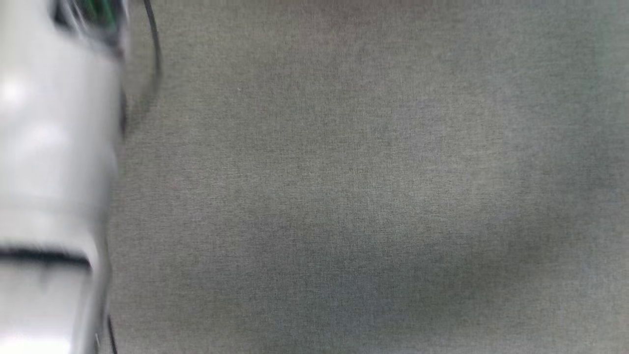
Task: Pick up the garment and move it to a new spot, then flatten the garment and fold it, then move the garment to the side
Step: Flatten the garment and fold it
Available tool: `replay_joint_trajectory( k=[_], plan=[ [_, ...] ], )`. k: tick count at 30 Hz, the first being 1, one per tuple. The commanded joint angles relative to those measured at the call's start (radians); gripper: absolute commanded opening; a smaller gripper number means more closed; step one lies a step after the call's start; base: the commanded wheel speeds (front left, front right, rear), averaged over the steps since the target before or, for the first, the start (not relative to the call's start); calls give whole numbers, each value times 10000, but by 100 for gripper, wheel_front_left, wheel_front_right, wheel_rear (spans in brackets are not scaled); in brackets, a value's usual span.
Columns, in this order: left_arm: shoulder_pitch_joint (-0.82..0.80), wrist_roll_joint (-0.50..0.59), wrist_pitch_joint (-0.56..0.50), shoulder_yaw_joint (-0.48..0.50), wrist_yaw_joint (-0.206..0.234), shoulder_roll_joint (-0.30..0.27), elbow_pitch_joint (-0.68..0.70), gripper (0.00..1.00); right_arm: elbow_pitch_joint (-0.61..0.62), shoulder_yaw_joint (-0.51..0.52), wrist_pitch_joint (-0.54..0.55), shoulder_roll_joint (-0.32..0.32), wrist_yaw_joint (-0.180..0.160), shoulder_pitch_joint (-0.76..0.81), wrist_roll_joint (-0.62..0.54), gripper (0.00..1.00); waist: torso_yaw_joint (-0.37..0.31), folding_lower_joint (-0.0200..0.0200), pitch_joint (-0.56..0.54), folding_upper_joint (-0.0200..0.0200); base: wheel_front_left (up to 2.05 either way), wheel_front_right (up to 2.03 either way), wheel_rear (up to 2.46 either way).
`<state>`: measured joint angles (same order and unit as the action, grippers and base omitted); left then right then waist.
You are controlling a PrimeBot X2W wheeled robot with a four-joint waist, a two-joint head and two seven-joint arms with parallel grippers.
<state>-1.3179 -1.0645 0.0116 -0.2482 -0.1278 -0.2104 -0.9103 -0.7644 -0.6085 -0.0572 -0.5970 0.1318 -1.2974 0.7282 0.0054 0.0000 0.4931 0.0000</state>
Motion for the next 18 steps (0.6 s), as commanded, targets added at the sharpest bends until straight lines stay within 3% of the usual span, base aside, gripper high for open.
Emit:
replay_joint_trajectory(
  k=[1, 4, 10, 18],
  plan=[
    [887, -321, -127, -106, -33, -182, 484, 0, 509, -172, 93, -265, -22, 644, 321, 0, 52, 0, -291, 0, 0, 0, 0],
    [3350, -948, -540, -561, -35, -643, 1875, 0, 1756, -463, 510, -1092, -22, 2433, 977, 0, 5, 0, -647, 0, 0, 0, 0],
    [7205, -943, -521, -1651, -35, -1755, 3842, 0, 3705, -41, 1331, -2314, -24, 5674, 1691, 0, 105, 0, -1250, 0, 0, 0, 0],
    [9800, -1176, -125, -1891, -25, -2633, 5704, 0, 5820, 1030, 2883, -2982, -22, 9022, 1921, 0, 264, 0, -1746, 0, 0, 0, 0]
  ],
)
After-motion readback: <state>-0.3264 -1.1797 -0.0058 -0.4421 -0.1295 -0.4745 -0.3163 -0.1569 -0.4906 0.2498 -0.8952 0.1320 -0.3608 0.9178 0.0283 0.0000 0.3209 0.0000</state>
